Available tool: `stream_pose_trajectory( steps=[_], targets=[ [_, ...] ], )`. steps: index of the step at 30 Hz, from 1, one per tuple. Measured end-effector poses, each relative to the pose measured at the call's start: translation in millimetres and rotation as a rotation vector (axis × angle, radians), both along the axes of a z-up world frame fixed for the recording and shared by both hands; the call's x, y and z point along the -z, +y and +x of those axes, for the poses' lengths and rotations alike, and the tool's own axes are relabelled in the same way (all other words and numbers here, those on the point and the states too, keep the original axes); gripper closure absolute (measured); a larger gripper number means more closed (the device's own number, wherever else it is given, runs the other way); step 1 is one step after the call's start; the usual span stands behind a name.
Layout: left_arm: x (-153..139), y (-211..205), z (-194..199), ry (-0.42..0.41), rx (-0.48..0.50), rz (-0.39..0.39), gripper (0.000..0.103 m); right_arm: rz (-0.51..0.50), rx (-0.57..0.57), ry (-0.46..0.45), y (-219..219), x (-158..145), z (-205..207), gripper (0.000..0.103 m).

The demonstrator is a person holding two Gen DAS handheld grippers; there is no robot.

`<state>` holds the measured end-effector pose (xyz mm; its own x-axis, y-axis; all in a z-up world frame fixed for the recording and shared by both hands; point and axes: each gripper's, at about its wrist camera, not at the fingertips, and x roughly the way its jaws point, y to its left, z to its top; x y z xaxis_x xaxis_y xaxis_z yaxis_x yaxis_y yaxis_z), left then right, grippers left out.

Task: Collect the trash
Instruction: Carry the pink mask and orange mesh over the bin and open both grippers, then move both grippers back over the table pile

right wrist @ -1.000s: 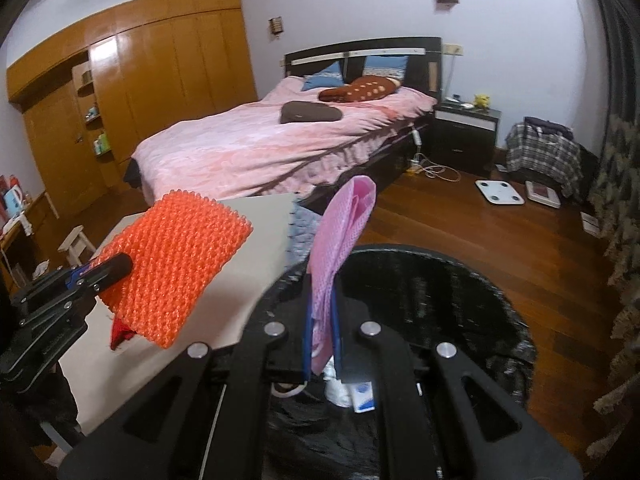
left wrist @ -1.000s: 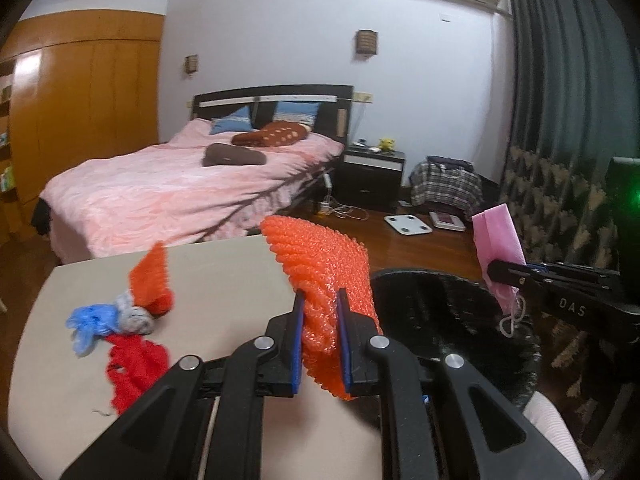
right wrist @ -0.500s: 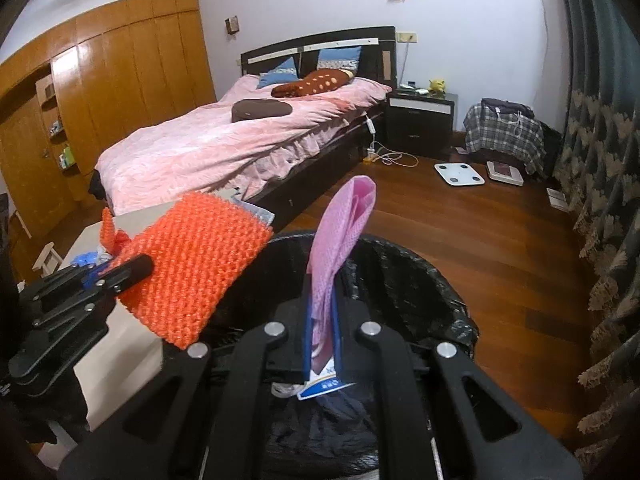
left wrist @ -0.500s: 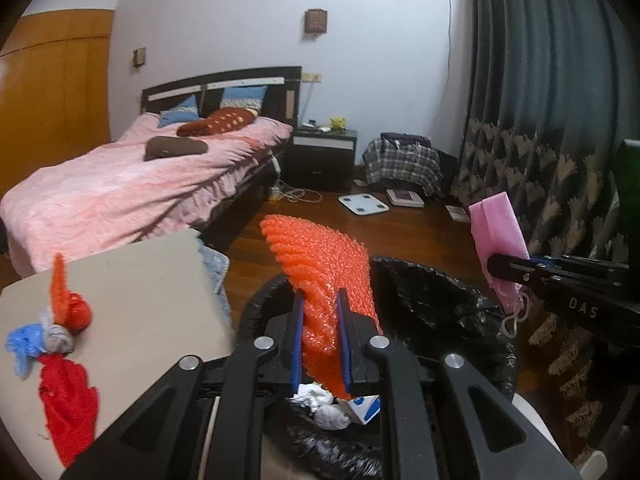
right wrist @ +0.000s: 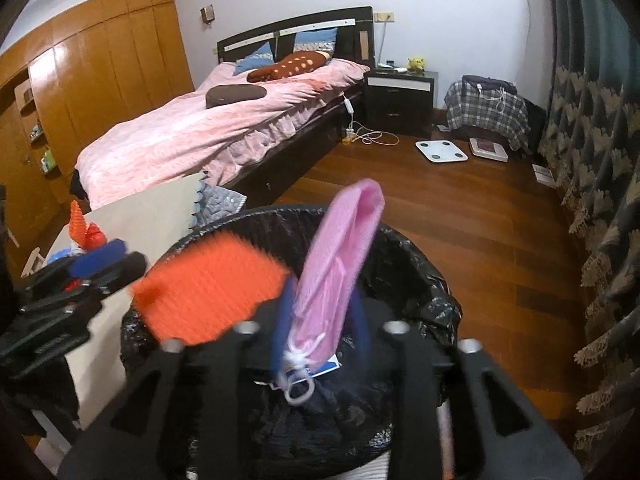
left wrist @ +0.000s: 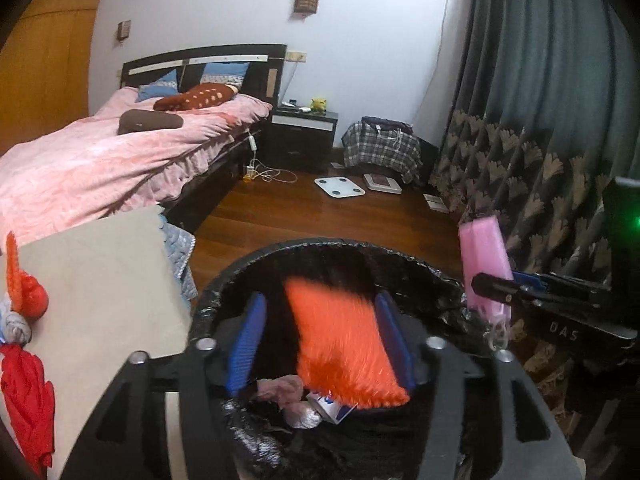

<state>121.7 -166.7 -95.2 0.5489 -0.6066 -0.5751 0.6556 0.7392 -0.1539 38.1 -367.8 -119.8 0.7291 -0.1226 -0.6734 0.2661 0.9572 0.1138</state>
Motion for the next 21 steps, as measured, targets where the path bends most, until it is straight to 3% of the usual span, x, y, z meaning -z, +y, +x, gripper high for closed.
stream_pose_trajectory(
  steps=[2, 5, 10, 21],
  targets=[
    [-0.9, 8.7, 1.3, -0.005, -0.02, -0.002, 0.035, -0.004, 0.008, -0.001, -0.7, 2.2, -0.1, 0.037],
    [-3.6, 23.1, 2.6, -0.014, -0.051, -0.001, 0.024, -0.015, 0.02, -0.013, 1.8, 1.2, -2.0, 0.015],
    [-13.8, 54.4, -0.3, -0.066, -0.136, 0.011, 0.01, -0.019, 0.022, -0.04, 7.8, -5.9, -4.5, 0.009],
    [-28.6, 141.6, -2.9, -0.098, -0.341, 0.017, 0.006, -0.047, -0.09, -0.109, 68.0, -34.0, 13.0, 0.005]
  ],
)
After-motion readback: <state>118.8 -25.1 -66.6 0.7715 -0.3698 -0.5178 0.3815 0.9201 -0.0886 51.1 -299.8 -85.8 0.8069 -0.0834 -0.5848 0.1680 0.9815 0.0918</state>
